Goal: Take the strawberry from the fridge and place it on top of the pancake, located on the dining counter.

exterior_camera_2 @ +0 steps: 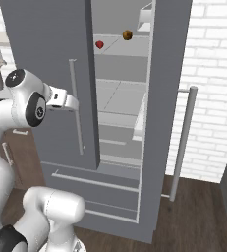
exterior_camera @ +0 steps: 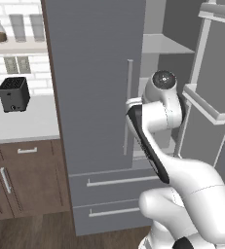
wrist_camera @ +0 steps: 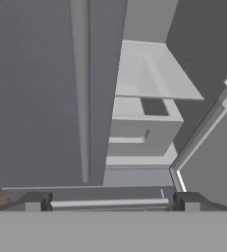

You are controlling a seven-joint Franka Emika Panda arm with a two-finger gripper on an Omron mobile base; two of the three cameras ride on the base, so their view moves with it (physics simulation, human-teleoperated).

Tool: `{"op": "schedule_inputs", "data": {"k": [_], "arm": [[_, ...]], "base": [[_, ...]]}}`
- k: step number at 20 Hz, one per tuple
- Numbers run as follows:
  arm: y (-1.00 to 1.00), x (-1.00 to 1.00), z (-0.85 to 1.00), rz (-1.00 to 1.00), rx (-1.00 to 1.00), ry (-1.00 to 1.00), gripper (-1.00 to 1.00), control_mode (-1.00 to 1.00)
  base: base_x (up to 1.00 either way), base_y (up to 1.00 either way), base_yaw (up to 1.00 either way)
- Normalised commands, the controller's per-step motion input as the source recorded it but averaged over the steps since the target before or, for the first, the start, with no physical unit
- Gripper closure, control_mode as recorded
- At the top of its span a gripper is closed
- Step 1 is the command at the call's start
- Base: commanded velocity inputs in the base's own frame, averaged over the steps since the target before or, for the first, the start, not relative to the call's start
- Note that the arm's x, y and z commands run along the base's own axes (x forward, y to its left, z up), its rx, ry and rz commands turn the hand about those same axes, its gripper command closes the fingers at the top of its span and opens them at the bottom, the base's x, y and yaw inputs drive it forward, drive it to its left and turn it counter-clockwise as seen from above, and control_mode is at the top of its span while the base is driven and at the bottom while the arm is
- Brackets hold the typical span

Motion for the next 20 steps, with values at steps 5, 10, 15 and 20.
{"op": "schedule_inputs", "data": {"k": [5,10,15,20], "arm": [[0.07,0.47,0.0,-0.16,0.06,0.0,-1.0,-1.0],[0.01,0.44,0.0,-0.12,0.05,0.0,-1.0,-1.0],[0.06,0.3,-0.04,-0.02,0.07,-0.02,-1.0,-1.0],[0.03,0.39,-0.3,0.04,0.11,-0.09,-1.0,-1.0]], "base": [[0.0,0.0,0.0],[0.0,0.0,0.0],[0.0,0.0,0.0],[0.0,0.0,0.0]]}}
